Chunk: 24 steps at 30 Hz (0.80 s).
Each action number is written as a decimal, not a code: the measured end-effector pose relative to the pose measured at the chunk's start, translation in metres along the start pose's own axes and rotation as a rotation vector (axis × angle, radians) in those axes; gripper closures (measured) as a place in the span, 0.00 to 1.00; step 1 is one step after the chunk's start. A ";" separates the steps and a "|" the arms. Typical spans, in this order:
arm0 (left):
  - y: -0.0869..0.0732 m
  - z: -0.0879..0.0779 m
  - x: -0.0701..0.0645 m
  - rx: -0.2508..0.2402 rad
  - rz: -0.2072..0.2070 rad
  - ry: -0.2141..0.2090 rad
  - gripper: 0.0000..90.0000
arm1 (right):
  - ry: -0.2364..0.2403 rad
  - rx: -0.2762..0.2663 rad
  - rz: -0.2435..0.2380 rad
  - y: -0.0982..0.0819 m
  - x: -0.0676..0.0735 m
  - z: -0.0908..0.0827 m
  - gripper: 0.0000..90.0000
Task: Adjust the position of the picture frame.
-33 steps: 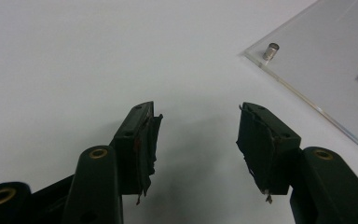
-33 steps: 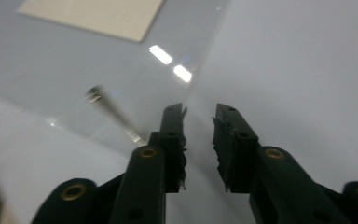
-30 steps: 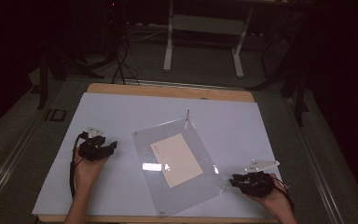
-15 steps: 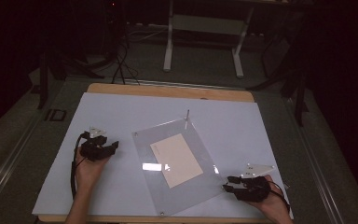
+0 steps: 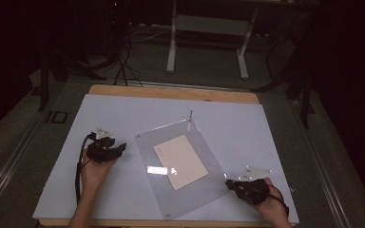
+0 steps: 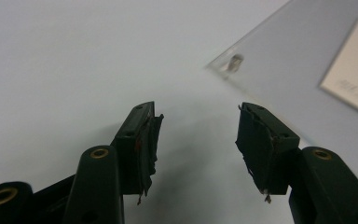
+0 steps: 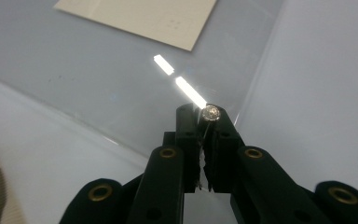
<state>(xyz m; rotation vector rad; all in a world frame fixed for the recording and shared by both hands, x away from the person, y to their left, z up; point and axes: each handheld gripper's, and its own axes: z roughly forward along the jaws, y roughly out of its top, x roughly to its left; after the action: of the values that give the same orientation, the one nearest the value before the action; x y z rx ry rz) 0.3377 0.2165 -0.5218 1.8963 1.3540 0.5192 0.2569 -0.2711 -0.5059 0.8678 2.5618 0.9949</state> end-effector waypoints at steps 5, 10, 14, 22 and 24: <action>0.017 0.012 -0.012 0.020 0.043 -0.040 0.52 | -0.045 -0.015 0.040 0.008 -0.025 0.001 0.95; 0.041 0.025 -0.028 -0.003 0.085 -0.081 0.52 | -0.066 -0.050 0.096 0.016 -0.047 0.002 0.95; 0.065 0.041 -0.041 -0.019 0.155 -0.114 0.53 | -0.076 -0.042 0.110 0.006 -0.046 0.011 0.95; 0.101 0.084 -0.065 -0.045 0.239 -0.145 0.54 | -0.078 -0.066 0.125 -0.001 -0.045 0.013 0.95; 0.107 0.095 -0.071 -0.049 0.253 -0.147 0.55 | -0.094 -0.076 0.136 -0.002 -0.042 0.013 0.95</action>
<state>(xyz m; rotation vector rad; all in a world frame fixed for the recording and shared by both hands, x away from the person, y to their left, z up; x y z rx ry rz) 0.4447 0.1009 -0.4956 2.0350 1.0047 0.5204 0.2951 -0.2916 -0.5160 1.0530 2.3977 1.0561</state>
